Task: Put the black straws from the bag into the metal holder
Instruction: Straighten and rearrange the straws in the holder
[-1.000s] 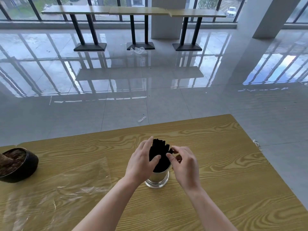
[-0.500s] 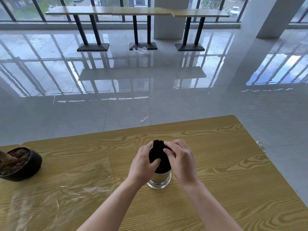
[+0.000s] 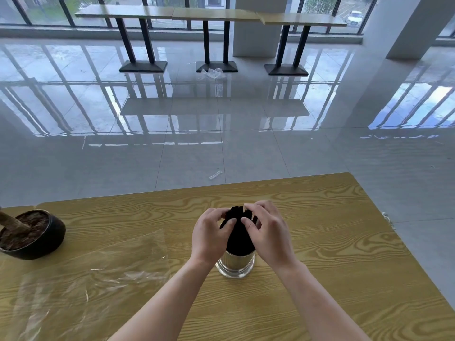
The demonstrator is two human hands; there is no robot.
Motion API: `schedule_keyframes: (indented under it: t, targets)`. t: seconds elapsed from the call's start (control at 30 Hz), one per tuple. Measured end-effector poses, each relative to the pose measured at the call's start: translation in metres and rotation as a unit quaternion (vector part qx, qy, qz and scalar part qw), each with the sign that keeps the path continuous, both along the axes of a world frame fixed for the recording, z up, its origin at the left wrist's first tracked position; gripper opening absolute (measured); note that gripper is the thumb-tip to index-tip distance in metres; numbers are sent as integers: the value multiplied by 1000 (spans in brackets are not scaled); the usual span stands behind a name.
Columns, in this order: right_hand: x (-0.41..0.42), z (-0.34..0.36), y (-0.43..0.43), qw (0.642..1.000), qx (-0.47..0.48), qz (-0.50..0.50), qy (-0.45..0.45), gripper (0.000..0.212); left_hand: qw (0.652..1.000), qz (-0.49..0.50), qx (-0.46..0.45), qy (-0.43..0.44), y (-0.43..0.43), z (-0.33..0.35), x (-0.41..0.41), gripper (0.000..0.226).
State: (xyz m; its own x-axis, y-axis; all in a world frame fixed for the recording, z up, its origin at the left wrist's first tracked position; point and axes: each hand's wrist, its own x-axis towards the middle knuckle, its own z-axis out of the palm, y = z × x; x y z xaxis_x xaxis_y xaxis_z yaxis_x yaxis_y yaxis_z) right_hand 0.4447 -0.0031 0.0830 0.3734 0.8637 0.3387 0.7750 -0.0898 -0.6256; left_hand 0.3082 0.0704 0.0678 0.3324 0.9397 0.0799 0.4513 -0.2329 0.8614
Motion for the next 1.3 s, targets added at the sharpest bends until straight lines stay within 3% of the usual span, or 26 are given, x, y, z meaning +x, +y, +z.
schedule_keyframes:
  t: [0.13,0.37,0.8,1.07,1.17,1.3]
  targets:
    - [2,9,14,1000,-5,8,-24,27,1000,14,-2,-6,0,-2,1,15]
    - [7,17,39,984,-116,76,-110,23,999,27,-19,-7,3,-5,0,8]
    - [11,23,51,979,-151,111,-84,11,999,32,-35,-10,4,-2,1,7]
    - [18,28,58,987,-128,77,55,7,999,29,-40,-13,3,0,-1,4]
    - [25,44,56,983,-41,42,176,12,999,20,-35,-7,2,3,-1,6]
    - [38,79,42,945,125,13,301,10,999,21,-47,-9,1,4,-3,17]
